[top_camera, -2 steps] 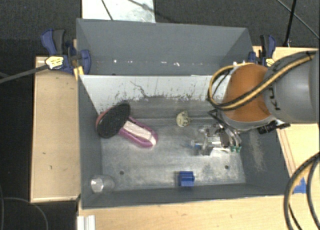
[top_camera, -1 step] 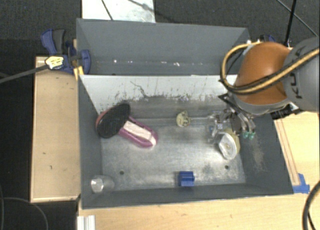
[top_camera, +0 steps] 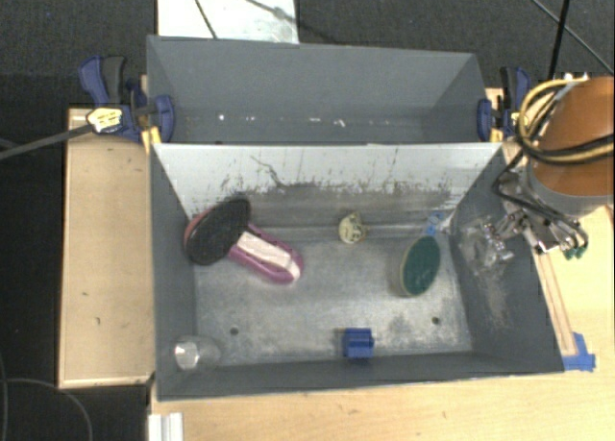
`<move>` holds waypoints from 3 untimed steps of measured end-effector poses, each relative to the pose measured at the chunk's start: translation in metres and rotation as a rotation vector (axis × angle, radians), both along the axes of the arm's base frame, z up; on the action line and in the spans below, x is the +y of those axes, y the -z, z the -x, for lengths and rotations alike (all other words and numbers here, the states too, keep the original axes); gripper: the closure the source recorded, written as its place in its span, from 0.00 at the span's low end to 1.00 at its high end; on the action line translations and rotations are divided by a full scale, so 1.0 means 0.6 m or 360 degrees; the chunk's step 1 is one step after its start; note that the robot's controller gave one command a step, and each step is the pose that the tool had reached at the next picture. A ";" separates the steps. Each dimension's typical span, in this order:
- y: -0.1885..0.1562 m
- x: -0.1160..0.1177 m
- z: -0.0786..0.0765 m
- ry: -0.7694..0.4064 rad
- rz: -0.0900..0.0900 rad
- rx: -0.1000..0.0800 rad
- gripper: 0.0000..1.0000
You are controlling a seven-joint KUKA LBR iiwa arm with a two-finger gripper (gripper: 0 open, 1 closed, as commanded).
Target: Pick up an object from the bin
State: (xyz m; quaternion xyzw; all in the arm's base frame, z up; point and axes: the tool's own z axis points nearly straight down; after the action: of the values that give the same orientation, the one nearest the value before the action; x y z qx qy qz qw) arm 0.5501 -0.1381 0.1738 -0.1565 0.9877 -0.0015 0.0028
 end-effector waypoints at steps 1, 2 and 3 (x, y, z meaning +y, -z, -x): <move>0.001 0.003 0.000 0.0000 -0.0003 0.0001 0.00; 0.177 0.000 -0.058 -0.0117 -0.0006 0.0001 0.00; 0.171 0.002 -0.058 -0.0116 -0.0008 0.0001 1.00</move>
Offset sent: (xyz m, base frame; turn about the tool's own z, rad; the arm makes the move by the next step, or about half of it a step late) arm 0.0000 0.0000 0.0000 0.0000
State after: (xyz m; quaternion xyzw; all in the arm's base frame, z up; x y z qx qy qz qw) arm 0.5848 -0.1368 0.0712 -0.1925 0.9813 0.0011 0.0029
